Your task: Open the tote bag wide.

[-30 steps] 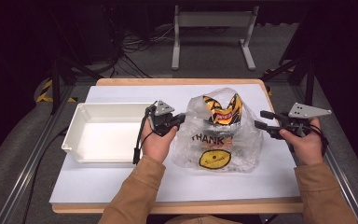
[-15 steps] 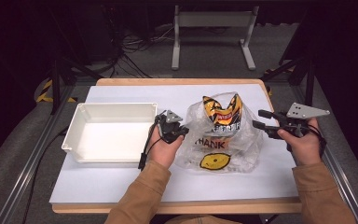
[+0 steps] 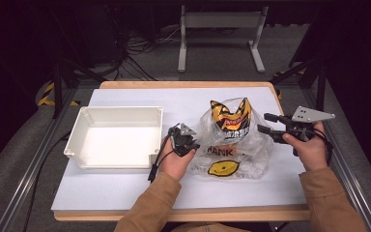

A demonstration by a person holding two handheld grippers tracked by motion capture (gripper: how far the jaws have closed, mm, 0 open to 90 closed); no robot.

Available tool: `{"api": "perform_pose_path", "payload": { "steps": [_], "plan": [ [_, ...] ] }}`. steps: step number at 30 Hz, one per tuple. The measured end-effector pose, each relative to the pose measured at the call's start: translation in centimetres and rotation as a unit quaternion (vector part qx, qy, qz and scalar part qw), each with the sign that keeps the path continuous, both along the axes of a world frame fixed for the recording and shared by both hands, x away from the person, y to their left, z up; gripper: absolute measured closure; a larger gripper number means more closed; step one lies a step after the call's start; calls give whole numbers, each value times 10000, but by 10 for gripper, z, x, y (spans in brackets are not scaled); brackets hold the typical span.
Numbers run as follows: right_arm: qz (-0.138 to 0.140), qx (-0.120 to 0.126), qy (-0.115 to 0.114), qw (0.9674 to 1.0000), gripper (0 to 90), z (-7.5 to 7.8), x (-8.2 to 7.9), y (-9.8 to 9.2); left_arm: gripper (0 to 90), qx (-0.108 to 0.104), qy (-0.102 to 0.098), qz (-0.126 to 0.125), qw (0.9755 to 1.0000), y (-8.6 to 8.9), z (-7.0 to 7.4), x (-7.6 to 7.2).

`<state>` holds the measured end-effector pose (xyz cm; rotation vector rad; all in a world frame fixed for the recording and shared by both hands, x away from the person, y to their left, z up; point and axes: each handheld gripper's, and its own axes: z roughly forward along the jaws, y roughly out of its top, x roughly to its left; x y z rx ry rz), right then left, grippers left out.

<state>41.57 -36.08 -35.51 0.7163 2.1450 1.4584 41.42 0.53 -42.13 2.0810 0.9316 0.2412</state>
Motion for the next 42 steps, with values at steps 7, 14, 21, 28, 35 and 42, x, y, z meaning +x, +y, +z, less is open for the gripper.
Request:
{"api": "perform_pose_path", "payload": {
  "steps": [7,14,21,28,35,42],
  "plan": [
    [1,-85,63,9999,455,-3,4,4,858,109,77,-76,9999,-2,-7,-1],
    [-20,-135,144,9998,458,-5,9,5,852,242,210,-155,9994,-6,-15,-5],
    [105,-397,372,9985,787,-9,16,4,847,234,275,-198,9992,-7,-19,-7],
    [-22,-687,393,9969,900,-10,26,3,841,255,261,-215,9991,-6,-19,-8],
    [-7,-898,696,9935,900,-26,29,5,833,211,328,-210,9990,-3,-21,-11],
    [264,-1186,1122,9862,836,-50,20,10,823,182,366,-183,9990,2,-23,-14]
  ]
}}
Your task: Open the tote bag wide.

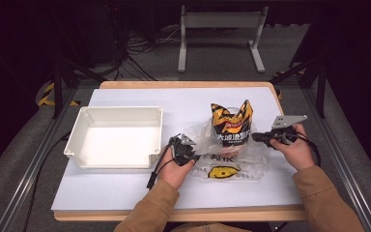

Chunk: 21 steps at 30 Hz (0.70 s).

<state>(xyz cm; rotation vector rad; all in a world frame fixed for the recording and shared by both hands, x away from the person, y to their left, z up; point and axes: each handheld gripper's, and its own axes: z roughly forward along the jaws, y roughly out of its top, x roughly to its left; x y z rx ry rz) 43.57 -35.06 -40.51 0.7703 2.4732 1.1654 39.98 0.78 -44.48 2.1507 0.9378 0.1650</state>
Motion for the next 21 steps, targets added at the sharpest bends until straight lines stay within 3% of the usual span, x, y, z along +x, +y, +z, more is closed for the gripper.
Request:
{"api": "perform_pose_path", "payload": {
  "steps": [4,6,8,16,21],
  "plan": [
    [92,-90,379,9992,675,-15,-8,1,825,102,-9,-3,9999,1,1,-2],
    [129,-77,436,9989,593,-19,-12,-1,825,96,4,21,10000,2,1,-3],
    [180,-233,448,9986,420,-22,-14,-2,819,97,14,31,9999,3,1,-2],
    [361,-505,309,9976,240,-29,-21,0,776,40,-30,65,10000,7,2,-4],
    [370,-608,289,9970,175,-34,-23,0,643,-84,-182,146,9997,9,7,-7]
  ]
}}
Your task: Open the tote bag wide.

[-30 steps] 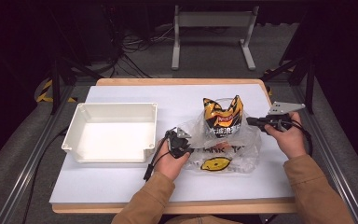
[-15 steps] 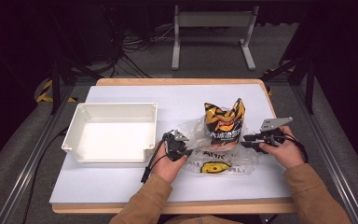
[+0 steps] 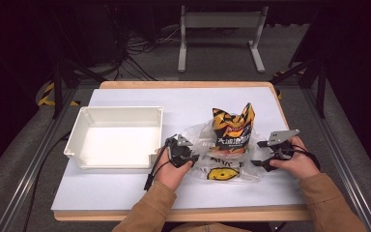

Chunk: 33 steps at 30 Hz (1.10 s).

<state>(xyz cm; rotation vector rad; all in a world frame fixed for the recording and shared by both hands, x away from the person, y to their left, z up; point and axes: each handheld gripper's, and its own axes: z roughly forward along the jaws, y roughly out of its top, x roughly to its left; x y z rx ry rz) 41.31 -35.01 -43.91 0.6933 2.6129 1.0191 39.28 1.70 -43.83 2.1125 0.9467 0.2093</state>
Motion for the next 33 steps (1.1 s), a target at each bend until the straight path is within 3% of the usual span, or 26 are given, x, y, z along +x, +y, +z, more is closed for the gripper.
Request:
{"api": "perform_pose_path", "payload": {
  "steps": [5,10,13,20,22,26,29,31,33],
  "plan": [
    [-25,18,2,10000,163,-1,0,0,441,-171,-180,57,9997,1,7,-4],
    [-37,31,-10,10000,162,-2,0,0,265,-171,-616,87,9979,4,20,-10],
    [-34,40,-22,10000,162,-2,0,0,212,-95,-828,109,9965,7,31,-15],
    [-58,45,-37,10000,161,-2,1,1,165,-461,-1130,-101,9925,13,58,-25],
    [-59,46,-39,10000,161,-2,1,2,158,-694,-1144,-217,9908,13,65,-23],
    [-69,47,-47,10000,162,-1,0,2,149,-886,-1307,-262,9871,15,73,-18],
    [-69,65,-32,9999,161,-1,1,2,147,-1159,-1276,-505,9837,15,79,-13],
    [-57,64,-31,10000,161,-1,1,2,148,-1183,-1312,-575,9826,15,82,-12],
    [-53,64,-38,10000,161,-1,1,2,146,-1085,-1516,-657,9803,15,87,-10]
  ]
}}
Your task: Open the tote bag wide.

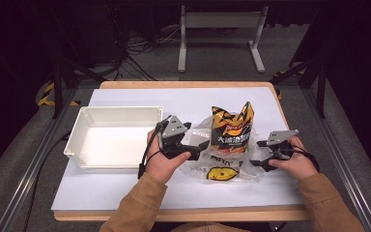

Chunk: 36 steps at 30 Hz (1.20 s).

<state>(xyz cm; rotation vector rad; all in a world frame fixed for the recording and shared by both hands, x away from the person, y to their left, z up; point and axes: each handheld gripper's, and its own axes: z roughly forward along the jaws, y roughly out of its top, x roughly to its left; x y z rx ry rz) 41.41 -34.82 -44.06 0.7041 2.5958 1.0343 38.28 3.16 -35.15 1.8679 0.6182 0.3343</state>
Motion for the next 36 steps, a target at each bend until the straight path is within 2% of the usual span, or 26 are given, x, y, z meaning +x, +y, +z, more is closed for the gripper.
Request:
{"api": "perform_pose_path", "payload": {
  "steps": [3,4,7,8,10,11,12,13,14,15,18,19,21,24,30,36],
  "plan": [
    [-3,7,-7,10000,161,0,0,0,155,-44,-142,-79,9999,-4,4,1],
    [-4,7,-9,10000,161,0,0,0,164,4,-219,-108,9997,-4,5,3],
    [-6,10,-17,10000,161,0,0,0,209,37,-282,-163,9995,-6,5,5],
    [-8,18,-34,10000,161,0,0,0,209,111,-360,-208,9991,-7,4,7],
    [-25,63,-53,10000,160,2,0,-1,346,212,-386,-330,9985,-8,2,7],
    [-36,99,-66,9999,159,3,0,-2,487,266,-349,-442,9981,-9,1,7],
    [-39,140,-90,9999,159,4,0,-2,573,391,-357,-486,9974,-11,0,7],
    [-58,205,-114,9997,159,5,-1,-4,657,628,-370,-463,9963,-13,-1,6],
    [-79,269,-137,9995,159,8,-1,-5,736,744,-330,-446,9957,-14,-2,6],
    [-85,307,-158,9994,159,9,-1,-6,775,823,-206,-424,9955,-15,-4,7],
    [-114,373,-227,9990,159,14,-3,-8,850,887,84,-286,9956,-15,-11,10],
    [-114,373,-227,9990,159,14,-3,-8,866,887,84,-286,9956,-15,-11,10],
    [-117,426,-276,9986,159,18,-4,-9,880,844,296,-230,9957,-14,-18,12],
    [-76,451,-378,9982,170,24,-7,-9,890,767,495,-220,9956,-13,-27,14],
    [-92,724,-569,9957,197,38,-15,-7,895,889,813,-173,9926,-16,-46,15],
    [-104,997,-676,9927,272,53,-24,-5,896,1019,1089,-48,9888,-20,-64,17]
  ]
}}
